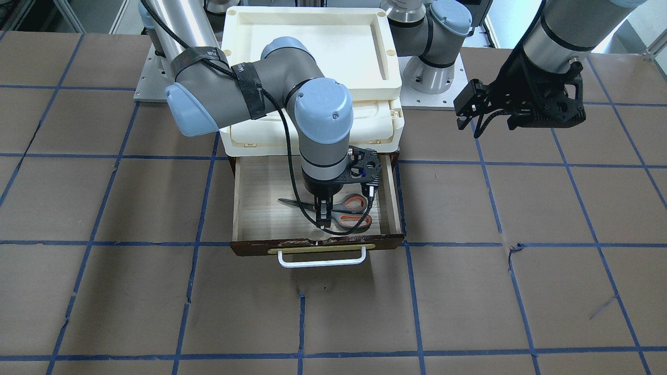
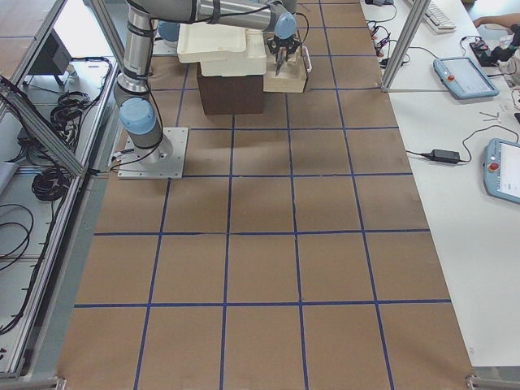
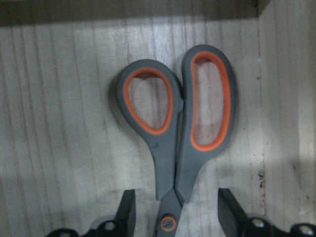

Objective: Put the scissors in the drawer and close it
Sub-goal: 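Lower the scissors into the drawer and open the right gripper, then raise the right gripper out of the drawer and withdraw it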

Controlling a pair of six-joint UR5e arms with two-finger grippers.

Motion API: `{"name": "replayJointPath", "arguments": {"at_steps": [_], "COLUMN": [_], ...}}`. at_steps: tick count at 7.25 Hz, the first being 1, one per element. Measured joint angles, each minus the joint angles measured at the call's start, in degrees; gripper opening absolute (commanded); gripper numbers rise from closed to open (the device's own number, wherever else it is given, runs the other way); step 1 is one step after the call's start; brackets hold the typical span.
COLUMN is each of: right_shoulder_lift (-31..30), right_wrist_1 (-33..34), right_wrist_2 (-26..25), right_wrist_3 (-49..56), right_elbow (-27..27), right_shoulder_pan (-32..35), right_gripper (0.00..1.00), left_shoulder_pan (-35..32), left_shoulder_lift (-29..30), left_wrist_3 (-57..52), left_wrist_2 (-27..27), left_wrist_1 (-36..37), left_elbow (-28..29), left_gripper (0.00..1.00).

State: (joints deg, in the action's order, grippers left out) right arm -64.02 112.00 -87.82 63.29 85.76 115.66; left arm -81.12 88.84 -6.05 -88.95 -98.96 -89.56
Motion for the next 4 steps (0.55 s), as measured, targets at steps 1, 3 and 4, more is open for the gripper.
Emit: {"name": "replayJointPath", "arguments": {"at_steps": [1,3,4], "right_shoulder_lift": [-0.13,-1.56,-2.88], "right_wrist_1": [-0.09,-0.36,-0.91], "right_wrist_2": [-0.06,-0.13,-0.10], "right_wrist_3": [0.03,-0.24,-1.60], "right_elbow": [-0.17,-1.16,-1.78], "right_shoulder_pan": [-0.03,-0.67,-1.35], "right_gripper": [0.91,0.97,0.98], "left_shoulder_pan": [0.02,0.75,1.06], "left_shoulder_lift": [-0.02,0.05,0.11], "left_wrist_3": [-0.01,-0.05,-0.13], "left_wrist_2": [0.02,0.42,0.54], "left_wrist_1": [-0.27,-0.03,0.16], "left_elbow": [0.01,0.10,0.16], "left_gripper": [1.00,1.00,1.00]}}
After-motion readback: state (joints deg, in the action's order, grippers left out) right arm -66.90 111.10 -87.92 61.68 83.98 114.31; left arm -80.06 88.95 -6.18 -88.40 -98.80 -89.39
